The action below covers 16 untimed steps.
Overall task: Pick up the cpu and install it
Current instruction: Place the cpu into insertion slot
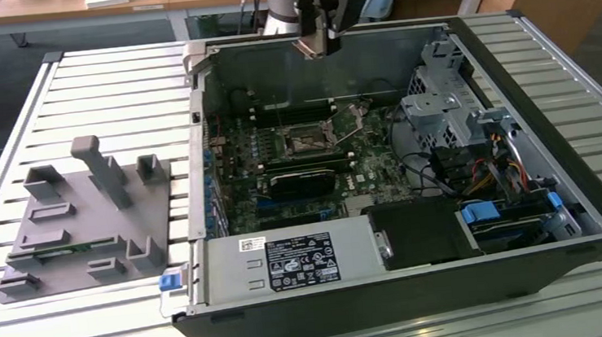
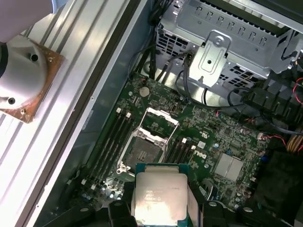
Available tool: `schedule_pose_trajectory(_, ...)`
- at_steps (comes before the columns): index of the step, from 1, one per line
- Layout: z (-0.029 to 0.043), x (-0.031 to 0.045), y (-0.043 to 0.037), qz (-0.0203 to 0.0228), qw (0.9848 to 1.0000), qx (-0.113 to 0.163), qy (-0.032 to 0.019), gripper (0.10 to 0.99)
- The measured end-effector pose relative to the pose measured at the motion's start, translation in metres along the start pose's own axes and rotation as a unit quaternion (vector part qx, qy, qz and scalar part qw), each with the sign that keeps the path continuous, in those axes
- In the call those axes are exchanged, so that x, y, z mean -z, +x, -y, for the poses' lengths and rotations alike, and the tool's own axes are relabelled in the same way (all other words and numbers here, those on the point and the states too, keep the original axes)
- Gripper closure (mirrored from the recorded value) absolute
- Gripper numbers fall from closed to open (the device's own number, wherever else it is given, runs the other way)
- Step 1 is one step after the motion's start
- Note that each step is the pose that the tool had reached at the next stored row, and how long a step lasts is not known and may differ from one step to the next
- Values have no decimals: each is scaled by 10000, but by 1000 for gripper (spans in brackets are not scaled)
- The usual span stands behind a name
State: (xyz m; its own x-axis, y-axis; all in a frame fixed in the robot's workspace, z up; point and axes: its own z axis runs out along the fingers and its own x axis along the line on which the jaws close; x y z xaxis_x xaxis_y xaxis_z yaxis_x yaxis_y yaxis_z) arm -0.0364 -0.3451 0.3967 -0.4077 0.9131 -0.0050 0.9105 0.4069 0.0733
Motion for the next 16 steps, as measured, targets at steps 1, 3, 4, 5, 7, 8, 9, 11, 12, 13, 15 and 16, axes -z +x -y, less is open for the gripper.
schedule_pose_trajectory(1,-1,-1,1,4,10000,-54,0,561)
schedule_pose_trajectory(3,0,-5,2,14,9998,-193,1,561)
schedule_pose_trajectory(4,0,-7,2,21,9996,-281,2,561)
schedule_pose_trajectory(5,0,-9,2,28,9993,-376,2,561)
schedule_pose_trajectory(7,0,-14,2,41,9985,-554,3,561)
schedule_pose_trajectory(8,0,-16,2,47,9979,-643,4,561)
schedule_pose_trajectory(9,0,-18,2,54,9973,-730,4,561)
schedule_pose_trajectory(11,1,-21,2,67,9959,-902,5,561)
schedule_pose_trajectory(12,1,-23,2,73,9950,-991,5,561)
schedule_pose_trajectory(13,1,-25,2,79,9942,-1071,6,561)
schedule_pose_trajectory(15,1,-28,3,90,9924,-1224,7,561)
schedule_pose_trajectory(16,1,-29,3,95,9915,-1294,7,561)
